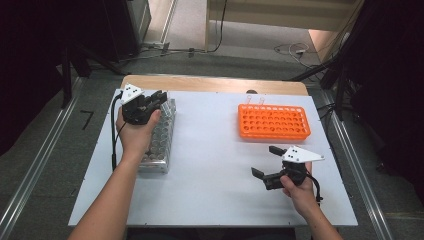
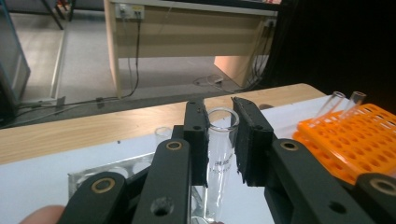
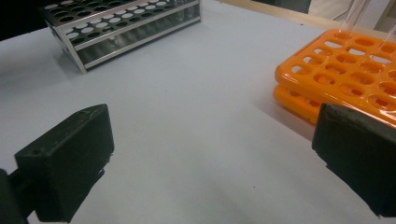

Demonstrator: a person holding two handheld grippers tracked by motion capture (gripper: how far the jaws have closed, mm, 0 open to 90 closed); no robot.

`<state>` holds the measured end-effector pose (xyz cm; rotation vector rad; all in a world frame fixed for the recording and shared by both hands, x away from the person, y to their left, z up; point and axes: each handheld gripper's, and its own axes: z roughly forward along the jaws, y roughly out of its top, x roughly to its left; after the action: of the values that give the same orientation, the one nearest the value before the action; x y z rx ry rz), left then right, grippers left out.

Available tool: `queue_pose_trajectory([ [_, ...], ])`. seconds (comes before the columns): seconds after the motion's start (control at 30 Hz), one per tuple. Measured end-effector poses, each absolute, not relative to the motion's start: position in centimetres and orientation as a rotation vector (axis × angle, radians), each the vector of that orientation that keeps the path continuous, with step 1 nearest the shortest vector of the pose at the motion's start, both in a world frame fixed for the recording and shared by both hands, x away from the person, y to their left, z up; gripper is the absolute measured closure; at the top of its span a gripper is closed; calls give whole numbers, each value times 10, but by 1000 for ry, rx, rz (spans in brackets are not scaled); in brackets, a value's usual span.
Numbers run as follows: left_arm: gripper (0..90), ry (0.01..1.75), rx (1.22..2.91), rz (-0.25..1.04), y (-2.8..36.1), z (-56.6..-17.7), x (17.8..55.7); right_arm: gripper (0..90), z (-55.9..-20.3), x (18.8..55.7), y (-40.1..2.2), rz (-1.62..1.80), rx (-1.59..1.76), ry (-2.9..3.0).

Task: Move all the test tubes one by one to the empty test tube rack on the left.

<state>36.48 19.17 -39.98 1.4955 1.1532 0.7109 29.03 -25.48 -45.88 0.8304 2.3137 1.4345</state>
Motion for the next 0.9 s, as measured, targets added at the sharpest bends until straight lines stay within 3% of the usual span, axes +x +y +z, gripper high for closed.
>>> queue_pose_trajectory([
  [0.9, 761, 1272, 1580, 699, 186, -424, 389, 0, -457, 292, -259, 1451, 847, 2299],
])
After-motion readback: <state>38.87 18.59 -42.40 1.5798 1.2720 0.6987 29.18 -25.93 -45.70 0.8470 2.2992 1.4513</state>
